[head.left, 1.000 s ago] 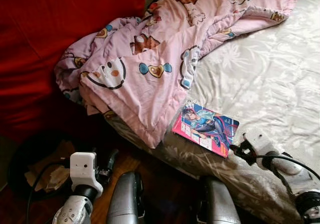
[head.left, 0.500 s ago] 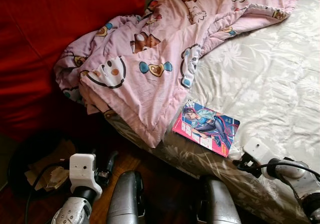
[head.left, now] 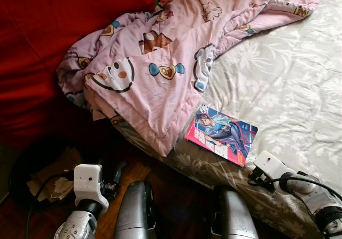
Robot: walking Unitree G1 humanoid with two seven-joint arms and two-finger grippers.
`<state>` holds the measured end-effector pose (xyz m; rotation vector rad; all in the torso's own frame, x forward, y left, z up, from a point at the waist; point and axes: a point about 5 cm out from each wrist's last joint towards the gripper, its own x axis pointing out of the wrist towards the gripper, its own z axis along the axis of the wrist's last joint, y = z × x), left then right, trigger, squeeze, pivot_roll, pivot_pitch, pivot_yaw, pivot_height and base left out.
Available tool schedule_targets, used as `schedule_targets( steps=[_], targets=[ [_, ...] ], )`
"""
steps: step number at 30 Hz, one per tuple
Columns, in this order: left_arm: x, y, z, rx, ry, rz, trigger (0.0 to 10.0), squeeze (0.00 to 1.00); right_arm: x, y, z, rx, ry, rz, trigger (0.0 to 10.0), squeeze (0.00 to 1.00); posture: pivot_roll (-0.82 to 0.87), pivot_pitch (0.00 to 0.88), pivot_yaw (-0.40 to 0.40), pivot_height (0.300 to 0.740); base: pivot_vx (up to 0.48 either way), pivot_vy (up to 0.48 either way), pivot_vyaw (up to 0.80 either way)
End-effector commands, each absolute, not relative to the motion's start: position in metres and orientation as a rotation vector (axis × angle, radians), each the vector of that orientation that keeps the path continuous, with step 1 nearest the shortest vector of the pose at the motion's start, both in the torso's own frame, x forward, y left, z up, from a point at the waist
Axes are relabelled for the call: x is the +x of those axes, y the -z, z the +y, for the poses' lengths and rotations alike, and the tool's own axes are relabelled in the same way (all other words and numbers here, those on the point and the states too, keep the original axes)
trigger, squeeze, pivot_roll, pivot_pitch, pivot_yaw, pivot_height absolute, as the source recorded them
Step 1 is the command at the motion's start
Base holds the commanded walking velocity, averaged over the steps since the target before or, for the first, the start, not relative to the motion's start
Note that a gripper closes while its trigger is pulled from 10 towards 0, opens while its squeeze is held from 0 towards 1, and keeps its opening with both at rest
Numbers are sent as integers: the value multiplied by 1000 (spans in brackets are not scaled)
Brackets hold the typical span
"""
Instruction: Clean up the room
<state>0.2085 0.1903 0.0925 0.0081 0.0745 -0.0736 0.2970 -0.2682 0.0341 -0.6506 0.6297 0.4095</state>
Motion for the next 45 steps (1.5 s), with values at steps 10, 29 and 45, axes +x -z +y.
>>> schedule_targets(
  steps=[10,29,45],
  targets=[
    [204,-88,194,23,65,109,10000,0,292,-26,-265,-639,-401,649,0,0,141,312,44,602,0,0,0],
    [206,-86,192,22,67,109,10000,0,290,-21,-262,-646,-393,659,0,0,136,302,41,602,0,0,0],
    [209,-82,189,14,57,112,10000,0,282,-14,-262,-571,-340,627,0,0,119,293,24,602,0,0,0]
  ],
)
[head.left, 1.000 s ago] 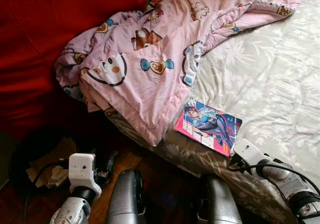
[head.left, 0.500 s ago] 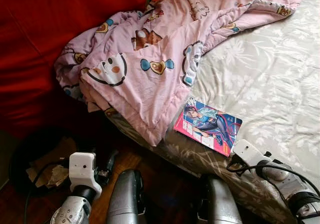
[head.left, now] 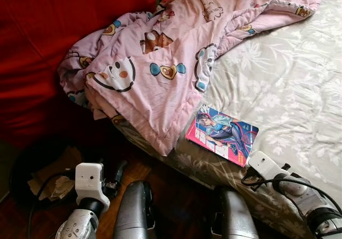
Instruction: Clean up the room
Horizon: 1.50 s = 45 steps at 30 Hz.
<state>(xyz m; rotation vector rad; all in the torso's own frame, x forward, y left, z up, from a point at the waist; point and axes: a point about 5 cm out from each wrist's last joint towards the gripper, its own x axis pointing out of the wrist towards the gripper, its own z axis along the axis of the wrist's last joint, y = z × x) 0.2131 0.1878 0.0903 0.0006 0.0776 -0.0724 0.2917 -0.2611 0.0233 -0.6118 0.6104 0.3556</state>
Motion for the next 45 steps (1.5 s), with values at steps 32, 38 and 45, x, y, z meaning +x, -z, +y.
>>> schedule_targets(
  steps=[32,38,45],
  targets=[
    [219,-68,184,-18,35,94,10000,0,231,-53,-196,175,54,91,10000,0,53,245,-21,602,0,0,0],
    [222,-63,185,-21,32,97,10000,0,232,-38,-175,310,117,159,10000,0,51,222,-26,602,0,0,0],
    [221,-61,189,-17,16,100,10000,0,235,-35,-173,275,107,166,10000,0,62,214,-29,602,0,0,0]
  ],
)
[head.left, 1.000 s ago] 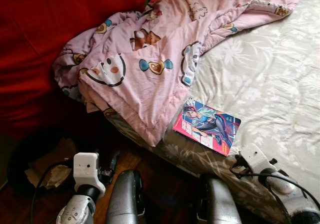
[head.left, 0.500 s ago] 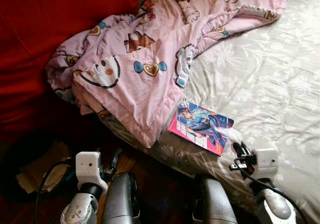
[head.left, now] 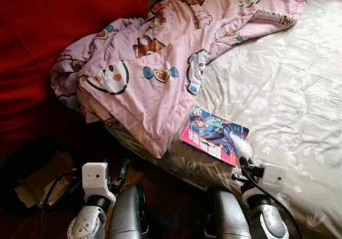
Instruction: Clean up the room
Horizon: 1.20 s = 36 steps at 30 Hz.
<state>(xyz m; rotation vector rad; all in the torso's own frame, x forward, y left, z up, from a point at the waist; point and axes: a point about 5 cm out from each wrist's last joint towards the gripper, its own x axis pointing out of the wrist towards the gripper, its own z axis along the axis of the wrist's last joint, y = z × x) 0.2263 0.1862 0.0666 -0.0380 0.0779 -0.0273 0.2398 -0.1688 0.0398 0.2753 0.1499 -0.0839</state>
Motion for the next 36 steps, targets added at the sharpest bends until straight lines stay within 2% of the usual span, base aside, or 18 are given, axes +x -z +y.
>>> schedule_targets(
  steps=[1,24,32,36],
  targets=[
    [220,-60,191,-16,13,102,10000,0,235,-37,-174,274,103,152,10000,0,60,210,-29,606,0,0,0],
    [223,-40,200,-41,-36,164,10000,0,234,-15,-185,235,139,233,10000,0,60,194,-28,680,0,0,0],
    [228,-11,208,-67,-76,269,10000,0,231,17,-191,197,145,366,10000,0,62,173,-29,720,0,0,0],
    [230,7,210,-82,-82,355,10000,0,228,33,-188,176,122,464,10000,0,62,163,-29,720,0,0,0]
  ],
)
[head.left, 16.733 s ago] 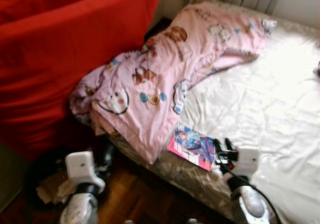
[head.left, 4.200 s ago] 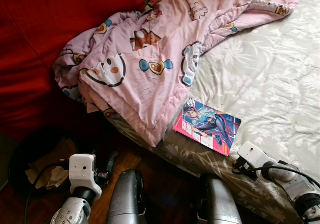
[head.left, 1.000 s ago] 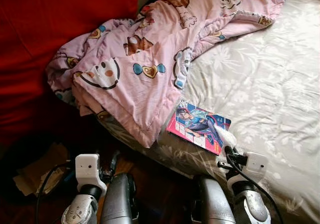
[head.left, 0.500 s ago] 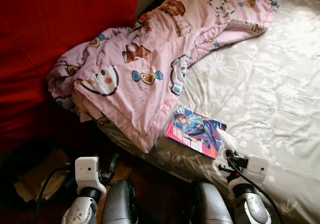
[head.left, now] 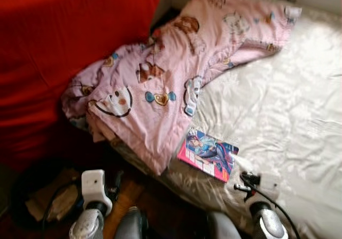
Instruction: Clean up the room
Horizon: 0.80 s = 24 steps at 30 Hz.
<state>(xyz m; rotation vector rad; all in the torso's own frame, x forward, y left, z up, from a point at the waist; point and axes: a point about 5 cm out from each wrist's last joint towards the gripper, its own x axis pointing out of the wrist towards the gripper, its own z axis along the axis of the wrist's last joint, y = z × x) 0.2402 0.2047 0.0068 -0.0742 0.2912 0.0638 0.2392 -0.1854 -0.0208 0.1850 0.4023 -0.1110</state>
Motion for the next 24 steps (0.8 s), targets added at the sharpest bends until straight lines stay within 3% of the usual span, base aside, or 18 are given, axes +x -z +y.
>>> schedule_targets(
  steps=[1,10,24],
  targets=[
    [227,22,211,-88,-96,444,10000,0,219,48,-188,154,117,574,10000,0,60,160,-26,720,0,0,0],
    [205,57,209,-79,-102,678,10000,0,192,73,-190,148,151,768,10000,0,58,153,-22,720,0,0,0],
    [189,72,210,-69,-122,768,10000,0,173,85,-195,160,228,847,10000,0,56,157,-17,720,0,0,0]
  ],
)
